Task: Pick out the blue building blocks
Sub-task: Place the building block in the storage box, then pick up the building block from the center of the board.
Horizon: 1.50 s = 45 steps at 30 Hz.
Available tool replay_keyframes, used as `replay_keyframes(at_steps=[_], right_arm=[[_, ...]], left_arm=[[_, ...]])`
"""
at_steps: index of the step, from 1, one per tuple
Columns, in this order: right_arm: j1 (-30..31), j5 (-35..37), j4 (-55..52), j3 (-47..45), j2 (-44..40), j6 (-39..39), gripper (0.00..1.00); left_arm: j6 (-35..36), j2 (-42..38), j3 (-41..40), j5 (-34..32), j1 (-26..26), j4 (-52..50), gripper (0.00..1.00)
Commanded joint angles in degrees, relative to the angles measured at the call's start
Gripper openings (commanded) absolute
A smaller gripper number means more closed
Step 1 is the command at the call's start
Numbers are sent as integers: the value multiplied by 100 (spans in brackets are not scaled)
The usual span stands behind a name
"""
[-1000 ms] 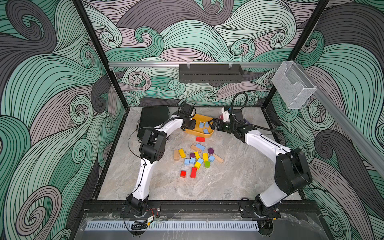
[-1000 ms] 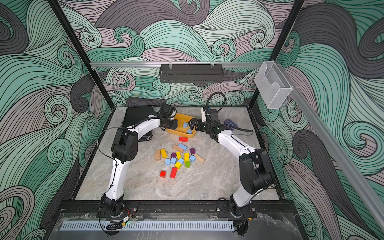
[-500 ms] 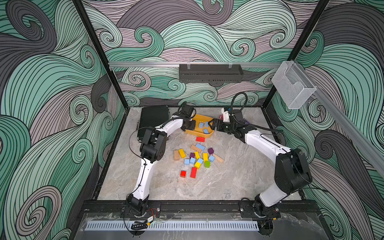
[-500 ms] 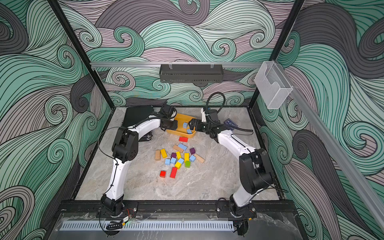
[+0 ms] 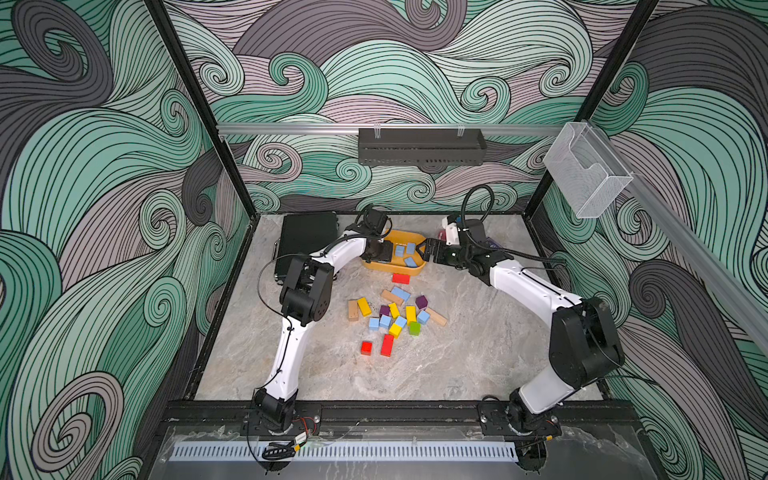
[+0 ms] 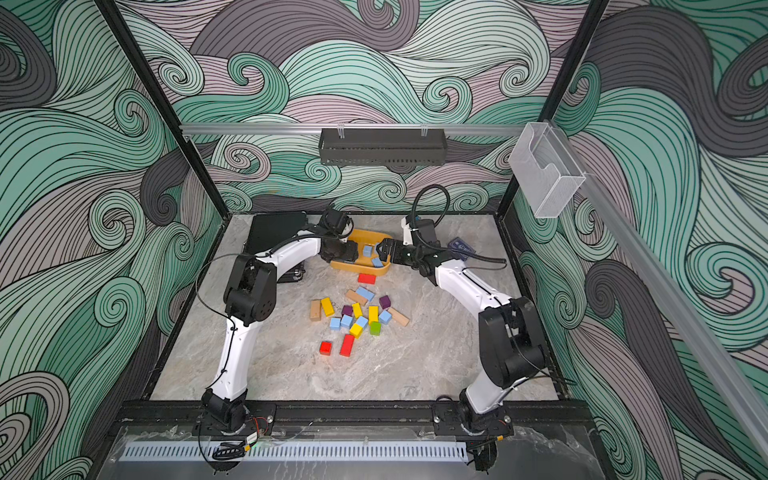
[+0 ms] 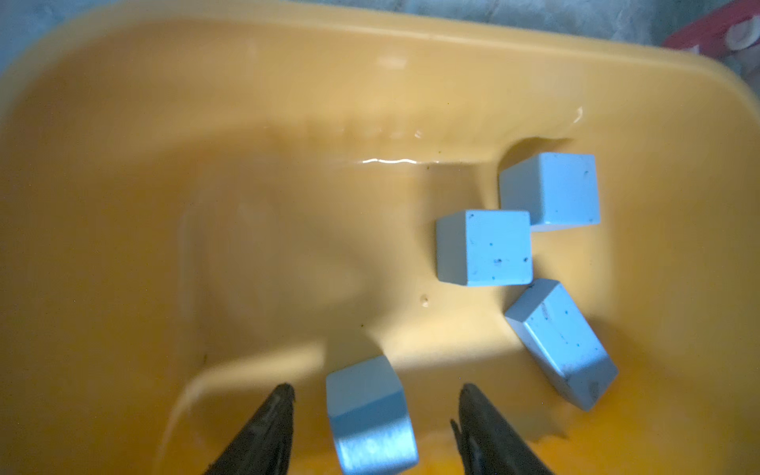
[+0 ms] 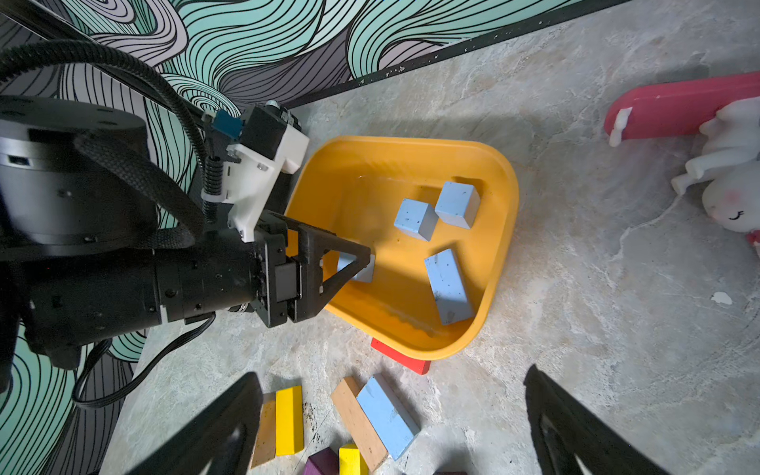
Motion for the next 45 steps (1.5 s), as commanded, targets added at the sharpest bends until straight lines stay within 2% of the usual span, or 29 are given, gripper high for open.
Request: replay_keyframes(at_steps=[1, 7, 18, 20, 32, 45], right_arm=[[-34, -53, -183, 146, -238, -106, 99], [-25, -42, -423, 111, -501, -188, 99], [26, -34, -949, 50, -1079, -358, 99], [52, -22, -1027, -2, -1229, -385, 99], [419, 297, -1856, -259, -2041, -592, 99], [885, 493, -2327, -855, -2802, -573, 99]], left_arm=[[-106, -508, 66, 80, 24, -197, 70], [-109, -1141, -260, 72, -19, -121, 79], [-83, -2521, -1132, -130, -115, -104, 89], [-92, -2803, -1341, -186, -130, -138, 93], [-267, -4512, -2786, -401, -261, -329, 99], [-448, -5607, -3902, -395, -728, -952, 99]])
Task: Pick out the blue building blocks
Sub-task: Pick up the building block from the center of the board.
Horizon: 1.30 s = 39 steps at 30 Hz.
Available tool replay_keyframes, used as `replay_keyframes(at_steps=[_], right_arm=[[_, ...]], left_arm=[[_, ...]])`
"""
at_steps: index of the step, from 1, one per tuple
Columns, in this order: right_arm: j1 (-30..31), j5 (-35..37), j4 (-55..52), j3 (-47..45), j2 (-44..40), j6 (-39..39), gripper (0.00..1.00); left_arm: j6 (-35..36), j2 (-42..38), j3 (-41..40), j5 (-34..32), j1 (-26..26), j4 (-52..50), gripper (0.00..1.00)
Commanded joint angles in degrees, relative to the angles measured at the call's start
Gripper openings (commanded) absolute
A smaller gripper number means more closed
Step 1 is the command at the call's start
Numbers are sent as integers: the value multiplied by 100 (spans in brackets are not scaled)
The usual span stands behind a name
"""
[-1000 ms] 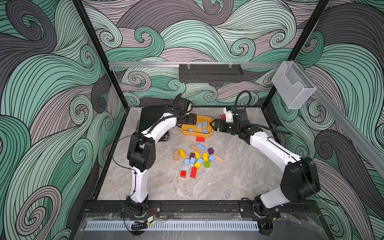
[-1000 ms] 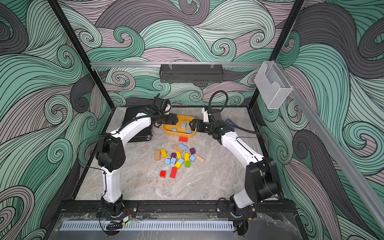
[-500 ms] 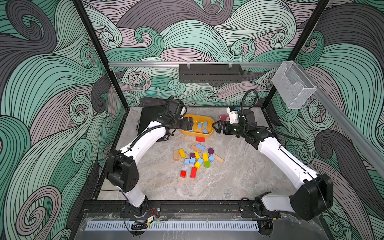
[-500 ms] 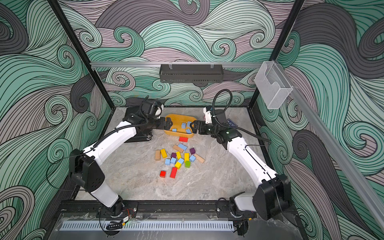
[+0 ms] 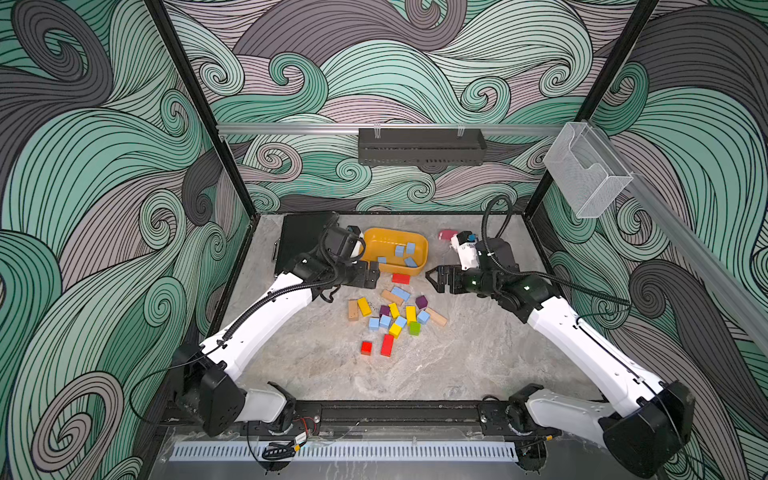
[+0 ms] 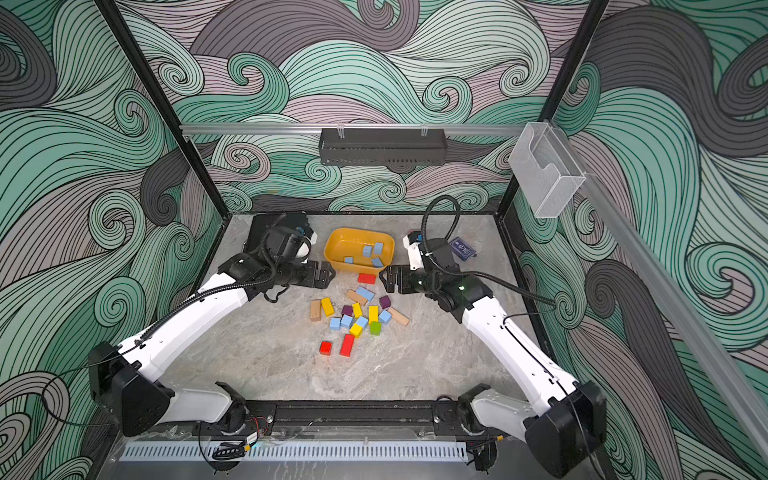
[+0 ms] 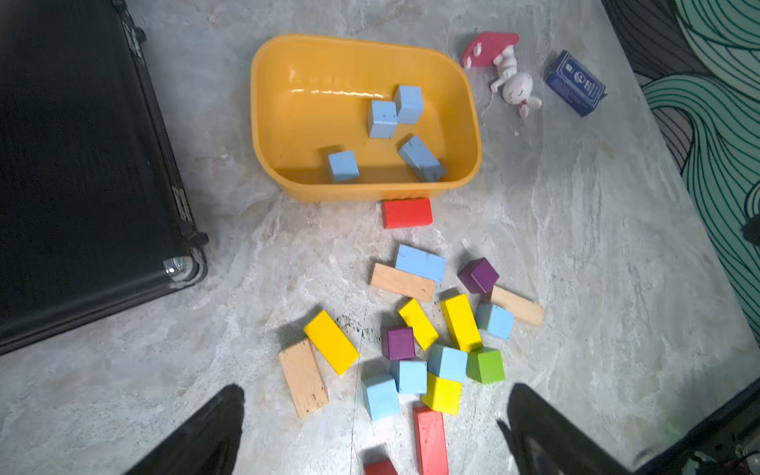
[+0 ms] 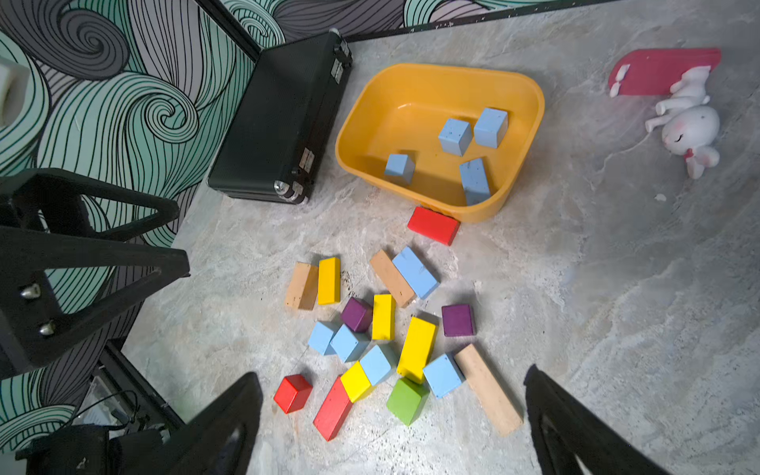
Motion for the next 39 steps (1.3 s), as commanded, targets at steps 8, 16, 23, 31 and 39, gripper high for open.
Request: replay_keyframes(at_steps=[8, 16, 23, 31, 39], right_arm=[[279, 160, -197, -551, -260, 151, 99], [335, 119, -99, -833, -295, 304, 99], [334, 132, 34, -986, -265, 359, 99], [335, 22, 308, -1200, -146, 400, 99], [327, -270, 890, -1470, -62, 515, 99]], left_arm=[[-420, -301, -646, -27, -437, -386, 98], [-793, 48, -1044, 125, -678, -112, 96], [-987, 720, -1067, 170, -756, -84, 90], [-1078, 1245, -1146, 241, -828, 86, 83], [-1103, 1704, -1045, 182, -866, 154, 76]])
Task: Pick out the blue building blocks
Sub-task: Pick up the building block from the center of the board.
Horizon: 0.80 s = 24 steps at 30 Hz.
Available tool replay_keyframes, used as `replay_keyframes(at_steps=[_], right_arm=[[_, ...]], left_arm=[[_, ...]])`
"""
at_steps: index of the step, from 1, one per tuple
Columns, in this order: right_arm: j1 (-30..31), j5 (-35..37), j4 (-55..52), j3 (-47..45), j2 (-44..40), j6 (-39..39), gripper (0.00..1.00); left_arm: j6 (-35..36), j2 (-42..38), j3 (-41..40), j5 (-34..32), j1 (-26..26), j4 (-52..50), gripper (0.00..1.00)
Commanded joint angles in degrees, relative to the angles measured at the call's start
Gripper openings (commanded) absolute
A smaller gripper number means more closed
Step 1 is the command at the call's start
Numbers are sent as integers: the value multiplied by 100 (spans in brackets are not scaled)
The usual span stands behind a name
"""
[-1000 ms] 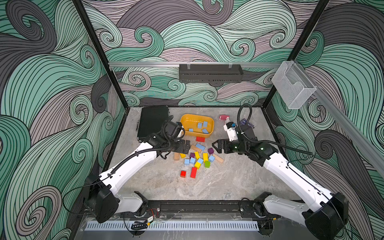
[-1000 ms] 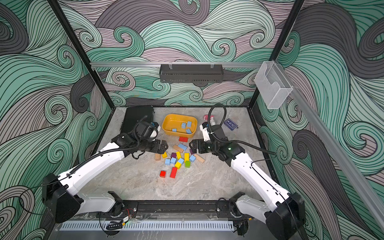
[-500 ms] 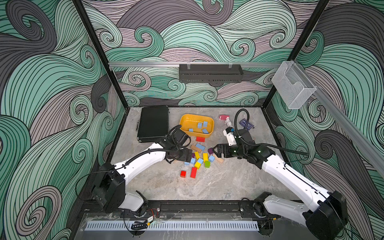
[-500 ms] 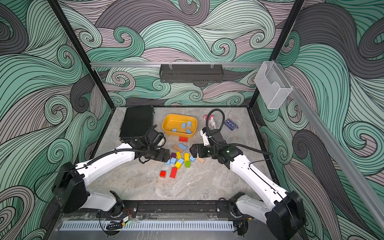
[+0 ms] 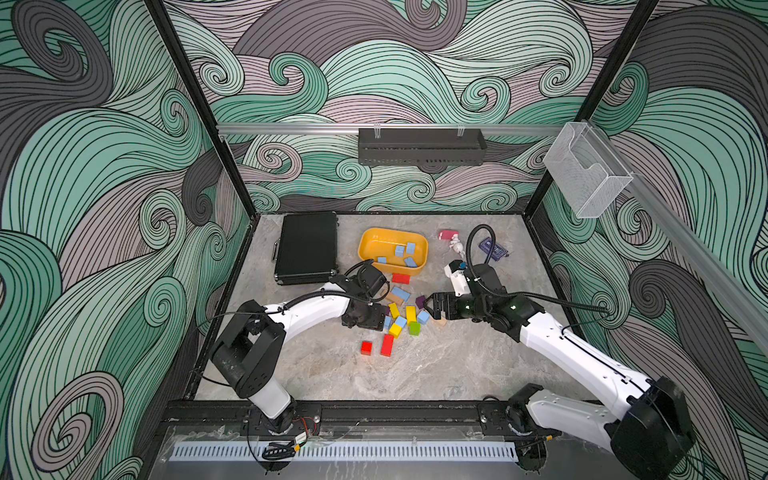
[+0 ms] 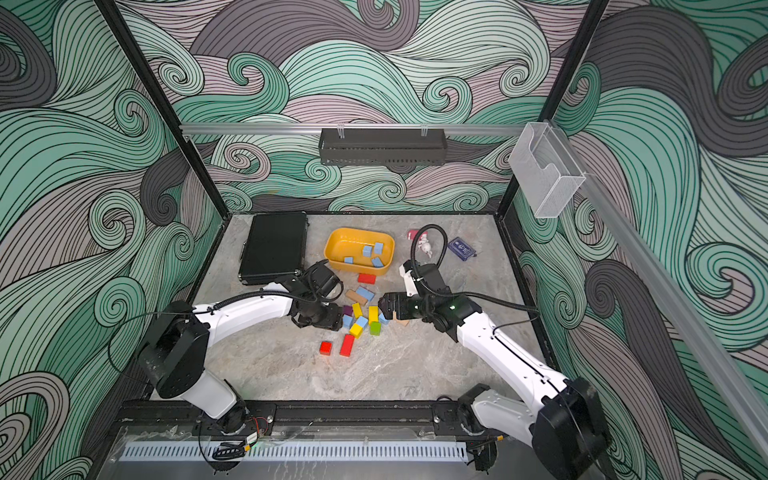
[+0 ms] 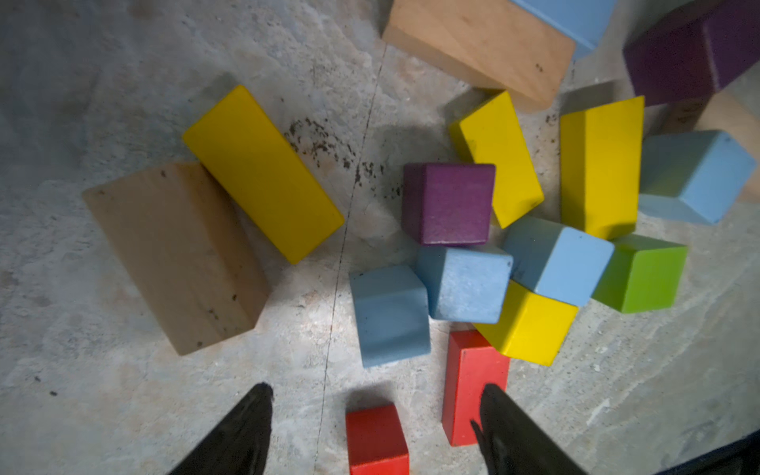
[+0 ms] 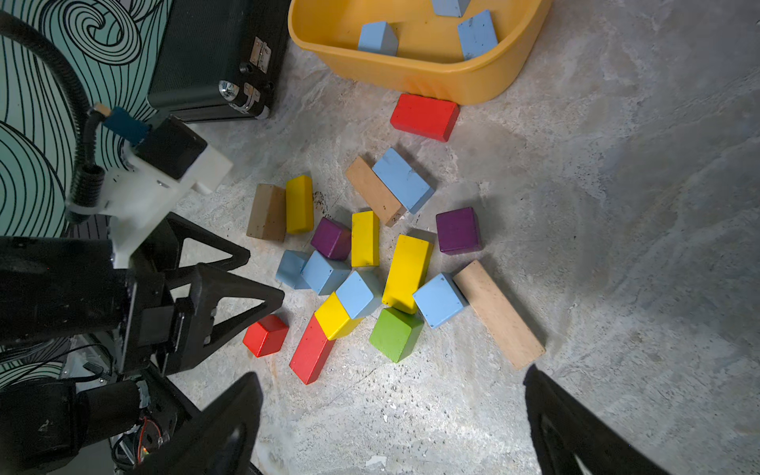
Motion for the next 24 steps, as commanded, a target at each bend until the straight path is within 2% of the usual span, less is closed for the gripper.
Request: replay_keyframes(at_steps=[1, 14, 24], right_arm=[[28, -176, 360, -48, 93, 83, 99], [29, -216, 435, -26, 290, 34, 99], [31, -164, 431, -6, 303, 19, 99]], left_arm=[[-115, 196, 120, -32, -55, 12, 75], [-82, 792, 485, -145, -56, -21, 64], [-177, 1021, 534, -113, -53, 3, 46]])
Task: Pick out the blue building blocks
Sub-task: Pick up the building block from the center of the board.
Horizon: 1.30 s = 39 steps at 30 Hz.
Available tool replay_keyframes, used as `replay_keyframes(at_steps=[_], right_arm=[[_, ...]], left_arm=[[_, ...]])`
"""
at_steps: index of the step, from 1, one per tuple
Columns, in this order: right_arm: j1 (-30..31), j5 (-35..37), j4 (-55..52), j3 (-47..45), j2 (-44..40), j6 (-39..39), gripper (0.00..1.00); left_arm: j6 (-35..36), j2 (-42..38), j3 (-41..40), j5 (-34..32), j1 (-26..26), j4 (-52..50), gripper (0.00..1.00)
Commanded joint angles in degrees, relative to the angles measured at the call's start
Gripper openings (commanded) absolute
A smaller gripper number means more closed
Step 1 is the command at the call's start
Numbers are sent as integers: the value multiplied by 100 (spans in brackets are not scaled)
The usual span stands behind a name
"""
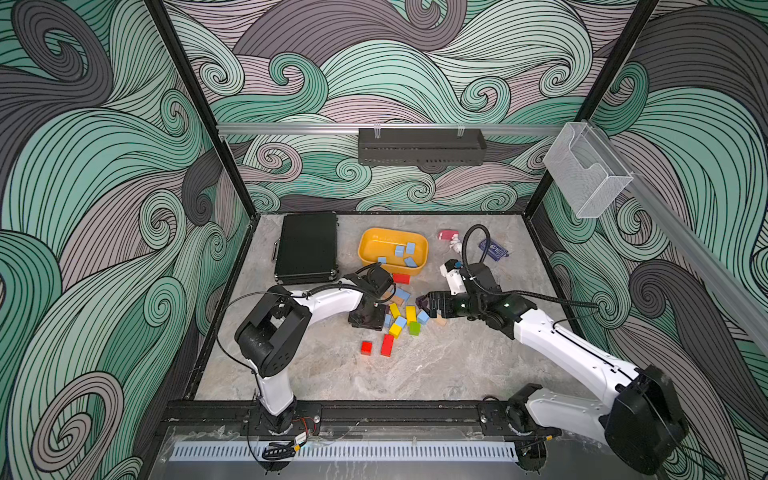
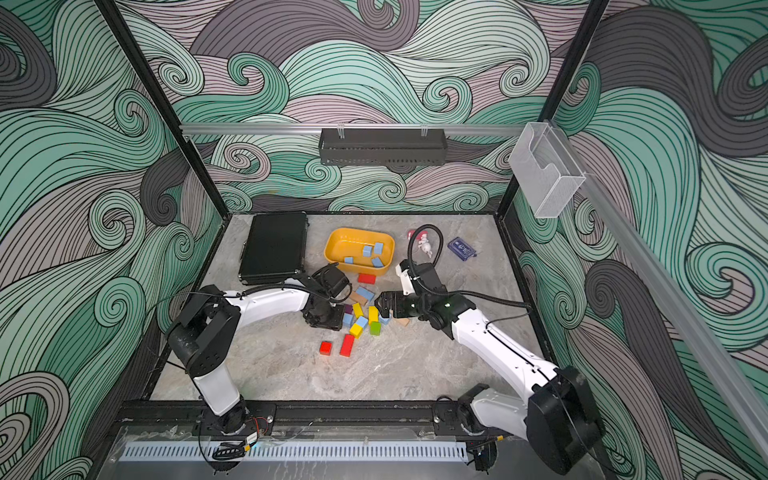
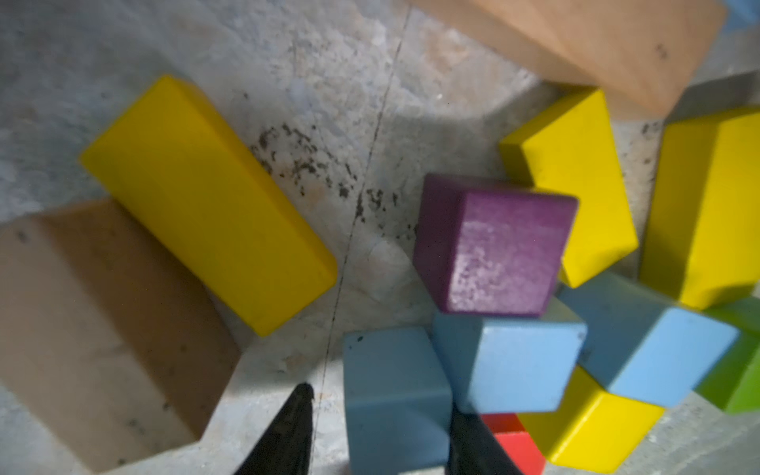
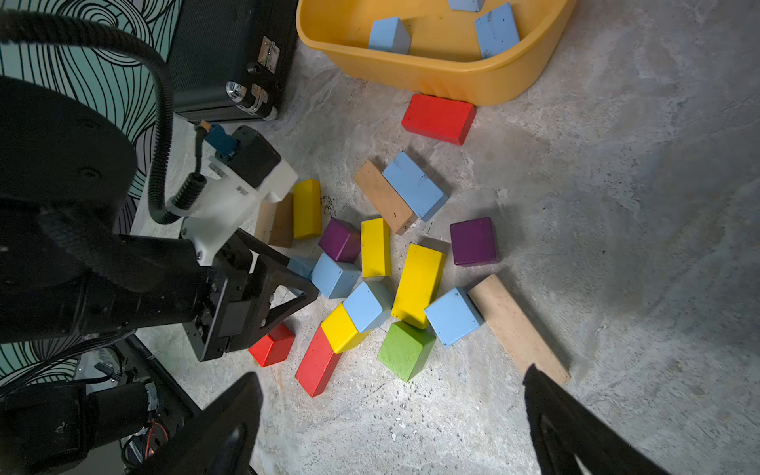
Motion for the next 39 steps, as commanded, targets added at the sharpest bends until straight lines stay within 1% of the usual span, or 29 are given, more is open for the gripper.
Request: replay_keyframes(at_steps=[1, 4, 7, 10, 16, 21, 30, 39], right_arm=[[24, -6, 62, 24, 27, -8, 99], [29, -13, 51, 38, 13, -14, 99], [29, -7, 42, 30, -2, -20, 99], [27, -20, 54, 15, -5, -18, 99], [27, -32, 26, 38, -15, -59, 99], [29, -124, 48, 36, -92, -169, 99], [29, -346, -10, 241, -257, -308, 99], [7, -277, -442, 664, -400, -497, 99]], left_arm=[[-83, 82, 173, -66, -31, -56, 44], [-101, 74, 142, -87, -31, -47, 42], [-109, 52, 113, -110, -31, -52, 35], [-103, 19, 111, -124, -31, -89, 33], [-109, -66, 68, -250, -27, -177, 17], [-92, -226, 54, -266, -27, -257, 0], [-67, -998, -69, -406, -25, -252, 0], [351, -1640, 431, -974, -31, -697, 0]])
